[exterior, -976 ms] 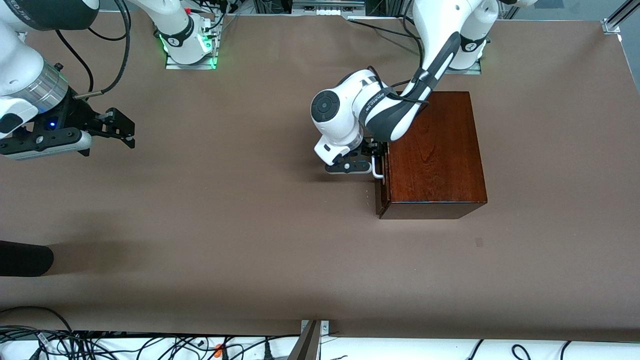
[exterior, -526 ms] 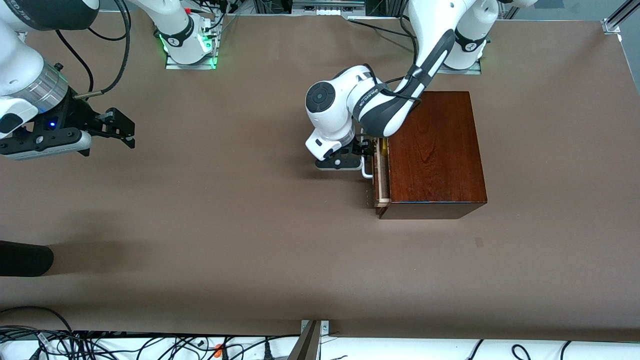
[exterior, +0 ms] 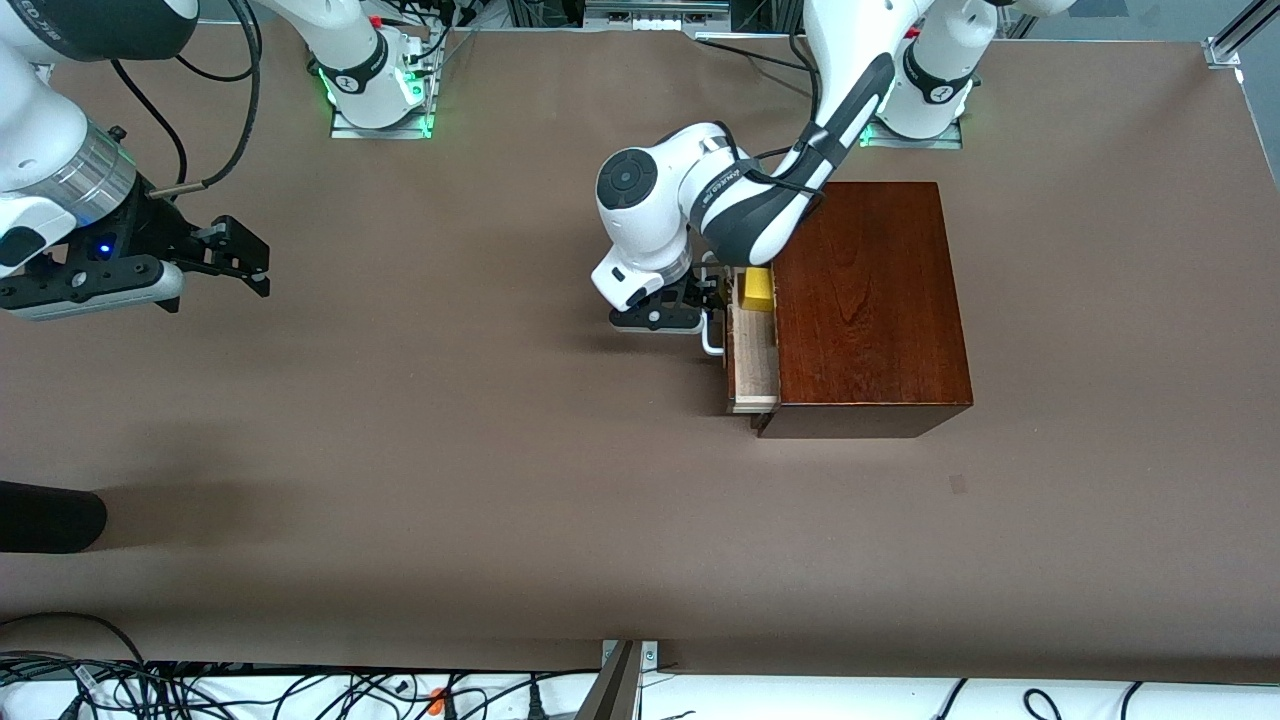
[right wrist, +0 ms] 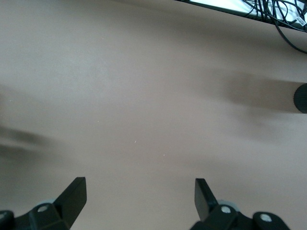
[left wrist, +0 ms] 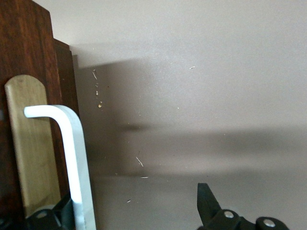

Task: Open drawer, take yellow block, close drawer
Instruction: 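Pull the drawer out of the wooden box with the left gripper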

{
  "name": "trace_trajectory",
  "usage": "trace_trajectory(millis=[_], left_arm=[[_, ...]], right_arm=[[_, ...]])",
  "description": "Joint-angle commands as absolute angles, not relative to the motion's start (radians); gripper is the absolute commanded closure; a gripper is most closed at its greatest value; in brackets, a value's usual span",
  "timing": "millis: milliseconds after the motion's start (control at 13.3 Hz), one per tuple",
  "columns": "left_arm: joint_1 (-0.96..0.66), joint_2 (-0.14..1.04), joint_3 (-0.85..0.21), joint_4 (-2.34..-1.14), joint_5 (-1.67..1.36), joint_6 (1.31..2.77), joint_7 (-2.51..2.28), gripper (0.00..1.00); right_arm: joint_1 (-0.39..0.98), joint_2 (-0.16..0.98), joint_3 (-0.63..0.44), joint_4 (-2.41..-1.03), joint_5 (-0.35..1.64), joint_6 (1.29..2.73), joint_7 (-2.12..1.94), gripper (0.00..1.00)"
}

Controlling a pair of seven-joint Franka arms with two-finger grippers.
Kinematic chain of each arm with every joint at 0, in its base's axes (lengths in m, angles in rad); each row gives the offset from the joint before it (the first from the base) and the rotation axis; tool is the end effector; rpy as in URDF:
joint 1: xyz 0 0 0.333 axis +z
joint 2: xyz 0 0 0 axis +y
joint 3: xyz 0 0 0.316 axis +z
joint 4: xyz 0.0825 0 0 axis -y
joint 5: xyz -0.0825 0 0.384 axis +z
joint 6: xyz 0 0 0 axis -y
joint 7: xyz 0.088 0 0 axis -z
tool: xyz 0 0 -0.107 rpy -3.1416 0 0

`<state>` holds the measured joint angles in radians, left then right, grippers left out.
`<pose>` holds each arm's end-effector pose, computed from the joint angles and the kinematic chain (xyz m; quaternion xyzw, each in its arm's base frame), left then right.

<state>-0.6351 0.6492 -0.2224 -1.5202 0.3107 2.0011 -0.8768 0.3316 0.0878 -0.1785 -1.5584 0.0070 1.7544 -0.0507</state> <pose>0.4831 -0.4951 0.2751 -0.9938 0.0488 -0.0039 0.0996 0.5899 0.0962 0.5978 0.9933 0.1019 0.0549 0.0015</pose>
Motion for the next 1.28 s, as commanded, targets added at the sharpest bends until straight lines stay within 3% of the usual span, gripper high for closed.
trace_trajectory(millis=[0,225,451,1202], left_arm=[[-0.713,0.73,-0.25,-1.45,0.25,2.085,-0.896,0.0],[-0.713,0.733,-0.247,-1.462,0.253,2.074,-0.894,0.0],[-0.716,0.73,-0.248,-1.457,0.255,1.962,-0.891,0.0],[-0.721,0.758,-0.252,-1.381,0.236,2.023,-0.899,0.0]], right_arm=[[0.328,0.087,-0.184,-1.548,0.017,1.743,-0.064,0.0],[0.328,0.087,-0.184,-1.548,0.017,1.743,-0.064,0.0],[0.328,0.089,-0.184,-1.548,0.017,1.743,-0.064,0.0],[0.328,0.089,-0.184,-1.548,0.017,1.743,-0.066,0.0]])
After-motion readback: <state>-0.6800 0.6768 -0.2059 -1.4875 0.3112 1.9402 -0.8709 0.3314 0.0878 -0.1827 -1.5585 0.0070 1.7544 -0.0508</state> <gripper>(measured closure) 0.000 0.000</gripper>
